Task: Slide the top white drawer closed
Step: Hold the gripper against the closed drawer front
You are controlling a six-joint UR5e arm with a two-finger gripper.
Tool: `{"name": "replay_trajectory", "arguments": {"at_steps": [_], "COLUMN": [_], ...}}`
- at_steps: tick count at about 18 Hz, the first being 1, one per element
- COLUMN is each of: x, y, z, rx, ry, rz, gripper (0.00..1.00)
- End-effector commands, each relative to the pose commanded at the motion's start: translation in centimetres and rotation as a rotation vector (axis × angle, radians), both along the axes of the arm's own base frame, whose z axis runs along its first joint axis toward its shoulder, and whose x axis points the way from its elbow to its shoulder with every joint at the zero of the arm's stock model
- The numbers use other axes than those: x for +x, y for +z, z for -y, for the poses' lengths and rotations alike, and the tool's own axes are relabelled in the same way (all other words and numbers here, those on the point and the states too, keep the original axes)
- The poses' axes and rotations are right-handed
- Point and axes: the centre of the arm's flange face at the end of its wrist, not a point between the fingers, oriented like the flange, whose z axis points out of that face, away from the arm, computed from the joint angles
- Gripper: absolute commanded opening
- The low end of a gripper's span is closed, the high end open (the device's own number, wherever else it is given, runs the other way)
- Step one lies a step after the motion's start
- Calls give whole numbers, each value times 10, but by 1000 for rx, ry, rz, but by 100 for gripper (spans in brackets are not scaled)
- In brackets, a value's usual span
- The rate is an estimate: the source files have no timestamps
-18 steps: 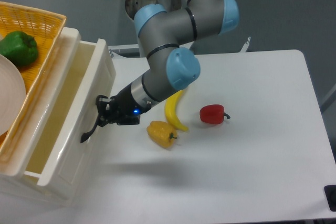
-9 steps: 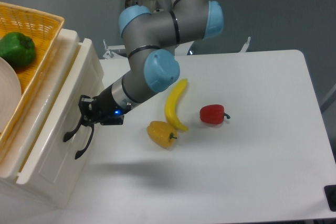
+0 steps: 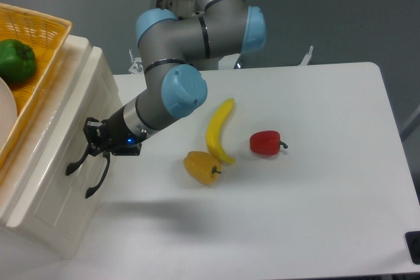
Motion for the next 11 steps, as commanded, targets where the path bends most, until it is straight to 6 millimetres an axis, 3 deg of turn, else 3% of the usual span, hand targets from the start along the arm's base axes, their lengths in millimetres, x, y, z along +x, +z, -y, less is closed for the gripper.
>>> {"name": "replay_trajectory", "arguments": {"at_steps": [11], "x": [-3], "y": [-8], "z": [-5], "rx": [13], "ry": [-2], "rz": [-14], "gripper": [4]}}
